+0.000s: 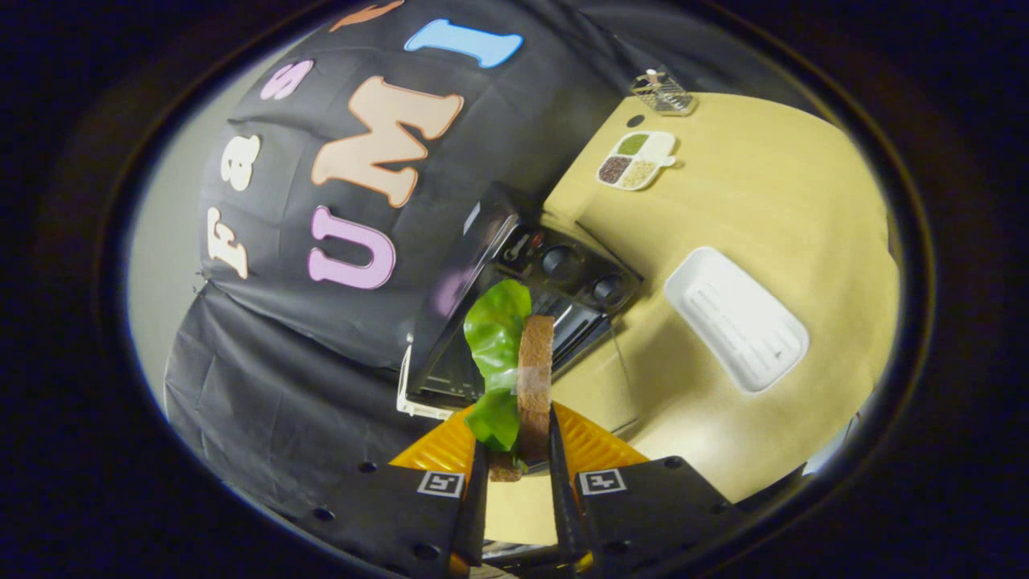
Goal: Open the toaster oven, put the food inside, and close the toaster oven door.
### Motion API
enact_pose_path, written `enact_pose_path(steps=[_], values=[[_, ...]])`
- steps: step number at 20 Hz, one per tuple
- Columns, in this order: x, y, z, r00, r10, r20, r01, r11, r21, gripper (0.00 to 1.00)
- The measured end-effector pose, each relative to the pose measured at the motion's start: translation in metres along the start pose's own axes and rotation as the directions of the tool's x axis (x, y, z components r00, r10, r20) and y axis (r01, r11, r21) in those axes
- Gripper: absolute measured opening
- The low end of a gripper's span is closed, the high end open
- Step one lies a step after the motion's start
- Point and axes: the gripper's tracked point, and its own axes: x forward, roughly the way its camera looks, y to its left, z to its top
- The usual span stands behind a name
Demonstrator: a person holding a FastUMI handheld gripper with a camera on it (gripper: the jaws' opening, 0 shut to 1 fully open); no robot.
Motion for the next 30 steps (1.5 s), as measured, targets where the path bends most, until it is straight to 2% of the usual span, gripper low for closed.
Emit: enact_pose_path(steps=[6, 10, 13, 15, 17, 25, 30], values=[[0.056, 0.042, -0.022, 0.995, 0.102, 0.016, -0.103, 0.989, 0.107, 0.37], [0.085, 0.046, -0.022, 0.995, 0.097, 0.036, -0.101, 0.983, 0.155, 0.37], [0.104, 0.04, -0.02, 0.998, 0.061, 0.03, -0.065, 0.984, 0.167, 0.37], [0.117, 0.031, -0.017, 1.0, 0.014, 0.019, -0.017, 0.99, 0.143, 0.37], [0.131, 0.031, -0.009, 1.0, 0.0, 0.024, -0.003, 0.993, 0.118, 0.37], [0.155, 0.016, 0.013, 0.989, -0.122, 0.08, 0.127, 0.99, -0.06, 0.37], [0.156, 0.015, 0.016, 0.983, -0.148, 0.109, 0.163, 0.976, -0.144, 0.37]])
